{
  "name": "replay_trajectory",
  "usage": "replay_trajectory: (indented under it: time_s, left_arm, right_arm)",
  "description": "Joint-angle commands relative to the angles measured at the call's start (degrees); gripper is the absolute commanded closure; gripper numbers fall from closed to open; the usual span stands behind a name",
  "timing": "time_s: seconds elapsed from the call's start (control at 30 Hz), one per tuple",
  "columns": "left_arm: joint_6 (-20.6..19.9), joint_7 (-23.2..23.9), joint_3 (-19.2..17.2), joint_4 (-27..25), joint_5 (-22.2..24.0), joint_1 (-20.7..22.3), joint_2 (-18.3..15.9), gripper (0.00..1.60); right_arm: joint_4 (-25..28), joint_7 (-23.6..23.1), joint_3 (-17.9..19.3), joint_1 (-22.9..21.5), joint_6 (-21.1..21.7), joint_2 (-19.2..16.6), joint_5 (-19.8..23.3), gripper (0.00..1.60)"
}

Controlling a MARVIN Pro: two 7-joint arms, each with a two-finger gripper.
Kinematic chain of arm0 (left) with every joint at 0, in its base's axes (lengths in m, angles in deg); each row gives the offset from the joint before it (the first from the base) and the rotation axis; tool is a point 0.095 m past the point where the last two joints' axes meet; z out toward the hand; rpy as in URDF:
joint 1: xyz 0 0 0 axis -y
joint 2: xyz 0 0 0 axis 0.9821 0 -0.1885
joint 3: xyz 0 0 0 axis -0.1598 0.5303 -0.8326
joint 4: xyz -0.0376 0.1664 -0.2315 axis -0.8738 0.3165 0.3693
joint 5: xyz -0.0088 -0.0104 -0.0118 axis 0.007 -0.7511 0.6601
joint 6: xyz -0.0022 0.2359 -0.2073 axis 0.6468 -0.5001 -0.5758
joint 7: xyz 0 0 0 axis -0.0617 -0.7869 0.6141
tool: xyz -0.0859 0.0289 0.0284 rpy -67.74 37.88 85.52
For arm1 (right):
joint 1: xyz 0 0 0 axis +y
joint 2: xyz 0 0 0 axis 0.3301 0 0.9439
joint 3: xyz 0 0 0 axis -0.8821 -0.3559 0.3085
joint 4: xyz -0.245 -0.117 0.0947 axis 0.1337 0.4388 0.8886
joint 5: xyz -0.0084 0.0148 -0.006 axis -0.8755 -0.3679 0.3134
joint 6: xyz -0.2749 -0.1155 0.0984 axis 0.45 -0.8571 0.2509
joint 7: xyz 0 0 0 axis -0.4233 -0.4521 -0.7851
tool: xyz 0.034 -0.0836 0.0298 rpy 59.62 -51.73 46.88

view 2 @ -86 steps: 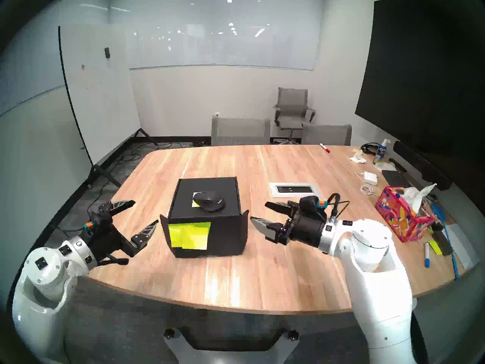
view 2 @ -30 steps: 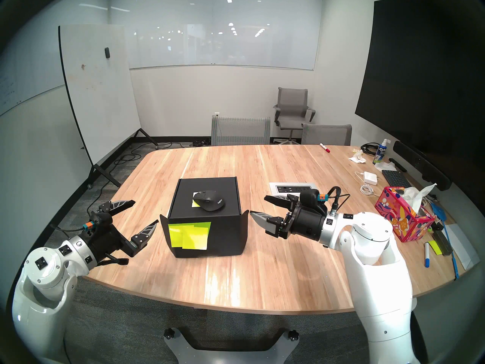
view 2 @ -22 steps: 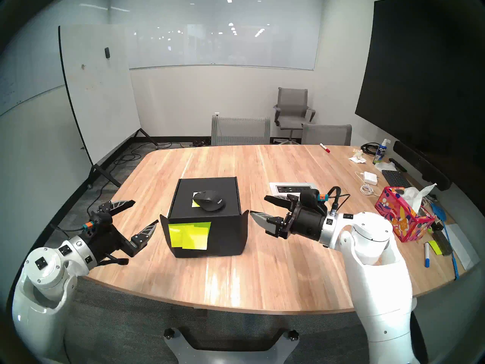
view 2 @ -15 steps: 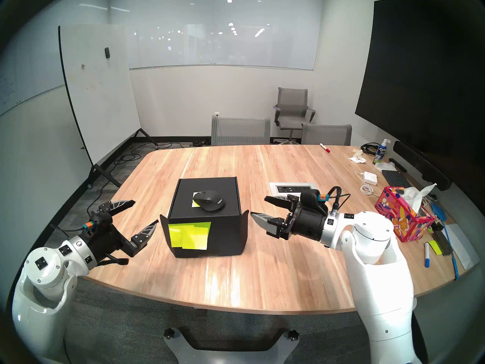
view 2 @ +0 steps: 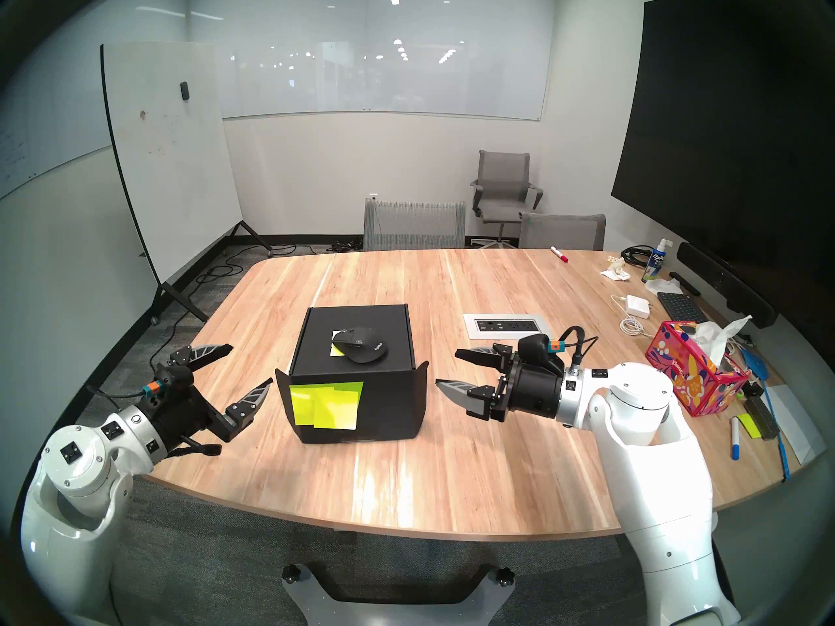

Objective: Open the box and place the mouse inside

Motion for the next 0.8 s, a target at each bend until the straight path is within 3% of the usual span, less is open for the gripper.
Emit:
replay_trajectory:
  time_s: [0.0,0.77]
  left_arm:
    - [0.3,0.1,0.0,-0.9,0.0,-0.1,-0.1,0.0]
    - [0.3,0.1,0.0,-0.9,0.0,0.0,-0.1,0.0]
  right_arm:
    - [-2.9,-2.8,-1.3,-5.1,-2.8,-1.2,0.1,0.0]
    - [-11.0,-8.6,-9.5,-18.1,-2.7,-1.7,-1.8,0.0]
